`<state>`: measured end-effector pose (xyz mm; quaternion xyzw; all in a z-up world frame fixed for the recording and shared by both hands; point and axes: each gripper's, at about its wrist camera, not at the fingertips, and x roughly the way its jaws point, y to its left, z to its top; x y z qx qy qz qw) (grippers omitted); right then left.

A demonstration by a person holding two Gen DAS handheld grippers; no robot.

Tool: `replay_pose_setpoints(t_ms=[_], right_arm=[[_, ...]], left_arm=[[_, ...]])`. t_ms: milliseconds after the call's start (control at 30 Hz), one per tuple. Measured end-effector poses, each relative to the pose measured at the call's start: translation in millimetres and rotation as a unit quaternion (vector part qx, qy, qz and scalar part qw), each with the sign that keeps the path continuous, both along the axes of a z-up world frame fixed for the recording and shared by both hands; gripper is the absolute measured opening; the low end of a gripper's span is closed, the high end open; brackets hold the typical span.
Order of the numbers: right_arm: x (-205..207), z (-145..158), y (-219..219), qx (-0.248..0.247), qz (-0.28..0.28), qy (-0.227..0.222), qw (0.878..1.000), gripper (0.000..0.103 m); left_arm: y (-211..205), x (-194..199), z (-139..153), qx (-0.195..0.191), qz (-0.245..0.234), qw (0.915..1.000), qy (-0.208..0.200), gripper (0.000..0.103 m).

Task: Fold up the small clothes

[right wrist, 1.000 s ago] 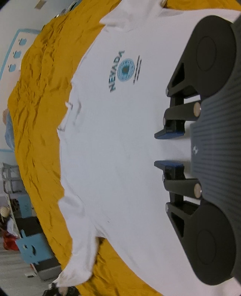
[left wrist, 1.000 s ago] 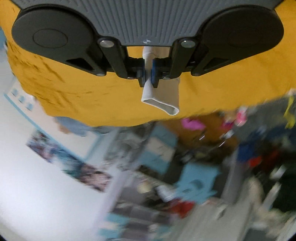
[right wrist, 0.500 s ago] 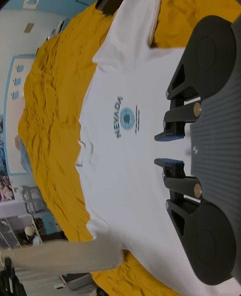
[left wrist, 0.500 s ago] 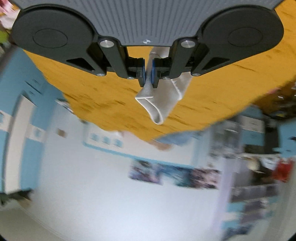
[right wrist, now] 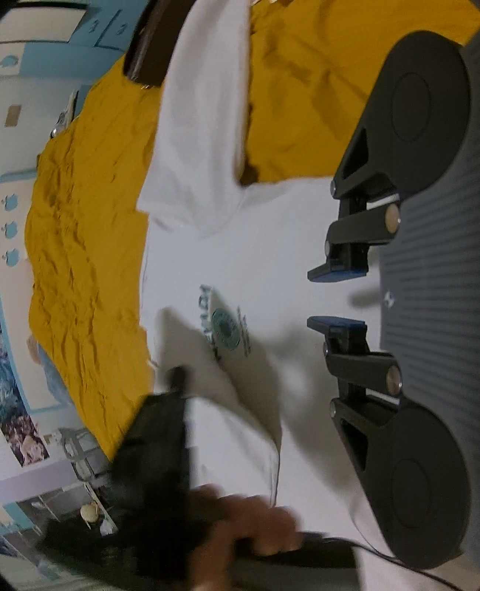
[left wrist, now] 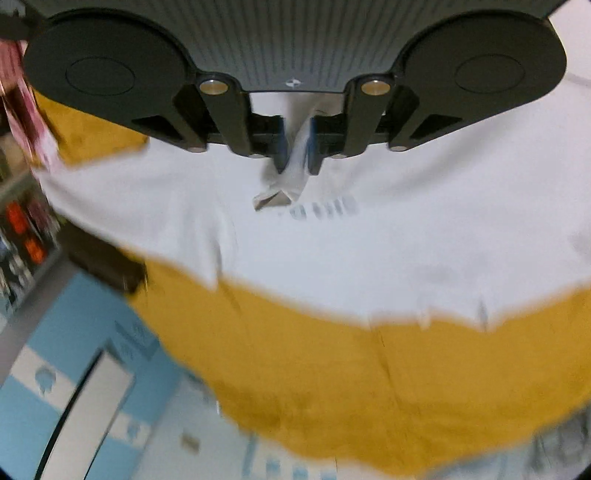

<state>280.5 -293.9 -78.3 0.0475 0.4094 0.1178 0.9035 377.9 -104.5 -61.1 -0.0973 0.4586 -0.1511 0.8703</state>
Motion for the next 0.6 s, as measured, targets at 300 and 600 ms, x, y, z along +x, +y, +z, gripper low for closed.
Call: replay_pose_setpoints(t_ms=[300,600], right_arm=[[8.4,-5.8,-10.2,0.025,-0.025,0.011,0.999,0.027],[38.6,4.1,-6.8,0.085,-0.027,0.015,0.996,0.039]], left_arm=[[38.9,-14.0,32.0,-0.071,-0.082,0.9940,0.014,0.063],[173.1,-27.4,97.9,0.051,0.008,0.9949,-0.087,0.064]])
